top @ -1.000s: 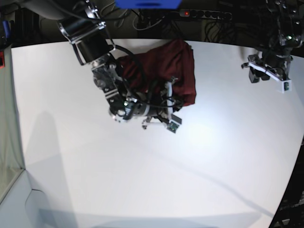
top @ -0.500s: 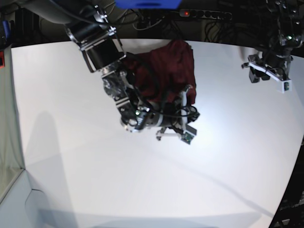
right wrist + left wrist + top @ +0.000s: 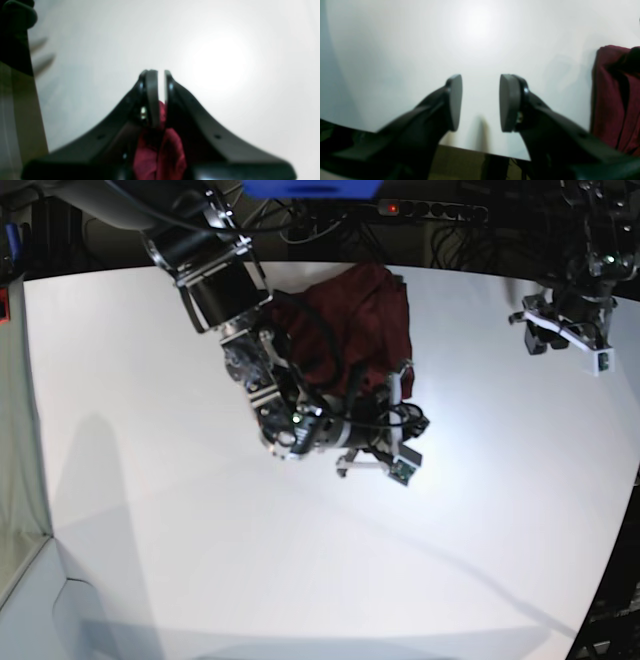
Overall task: Layout the t-shirt on the table in an organized manner, then fold the t-shirt properly
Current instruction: 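Push and tuck the bundle edge with the right gripper, then press the bundle side with the left gripper to square it, then sweep the left gripper along the bundle edge to tidy it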
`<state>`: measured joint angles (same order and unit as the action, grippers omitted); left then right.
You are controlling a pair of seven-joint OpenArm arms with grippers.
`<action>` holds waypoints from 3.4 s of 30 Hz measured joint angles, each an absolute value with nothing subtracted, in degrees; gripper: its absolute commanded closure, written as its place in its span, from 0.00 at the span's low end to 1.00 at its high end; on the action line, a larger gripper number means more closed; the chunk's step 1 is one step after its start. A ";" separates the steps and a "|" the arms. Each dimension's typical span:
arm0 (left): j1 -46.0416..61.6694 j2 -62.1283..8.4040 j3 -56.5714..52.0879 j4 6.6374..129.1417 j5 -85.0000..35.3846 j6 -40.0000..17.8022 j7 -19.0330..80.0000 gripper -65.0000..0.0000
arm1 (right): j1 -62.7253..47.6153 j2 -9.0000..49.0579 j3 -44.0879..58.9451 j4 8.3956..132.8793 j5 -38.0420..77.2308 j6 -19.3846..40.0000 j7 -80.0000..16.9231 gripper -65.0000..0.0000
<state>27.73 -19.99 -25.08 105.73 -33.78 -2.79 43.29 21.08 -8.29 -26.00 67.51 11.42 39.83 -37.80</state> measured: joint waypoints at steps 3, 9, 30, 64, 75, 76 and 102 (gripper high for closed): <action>27.73 -19.77 -25.08 106.06 -33.74 -2.79 43.29 0.63 | 21.45 -7.88 -25.85 70.81 11.05 39.83 -39.00 0.81; 26.55 -17.26 -25.12 106.21 -39.46 -2.83 43.70 0.46 | 21.93 -2.15 -19.81 84.42 11.92 39.83 -43.92 0.46; 21.08 -11.99 -11.20 98.04 -61.76 -18.26 43.40 0.00 | 4.67 9.80 -3.42 107.04 12.27 39.83 -53.39 0.31; 12.73 -6.17 -1.50 84.20 -48.84 -17.32 38.24 0.00 | 4.32 12.69 0.01 107.02 12.25 39.83 -53.45 0.31; 4.40 -6.02 -0.97 73.78 -48.27 -17.63 40.27 0.62 | 4.40 12.84 12.53 107.04 12.40 39.86 -53.41 0.31; 3.73 -6.00 -0.91 73.08 -48.05 -17.63 40.27 0.62 | 4.23 12.82 13.85 107.04 12.32 39.83 -53.41 0.31; -29.69 -0.64 42.65 63.70 -10.98 -14.74 37.65 1.00 | -3.38 14.31 39.44 110.96 12.29 39.86 -53.36 0.31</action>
<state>-29.69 -0.64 42.65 63.70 -10.98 -14.74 37.65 -3.38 14.31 39.44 110.96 12.29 39.86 -53.36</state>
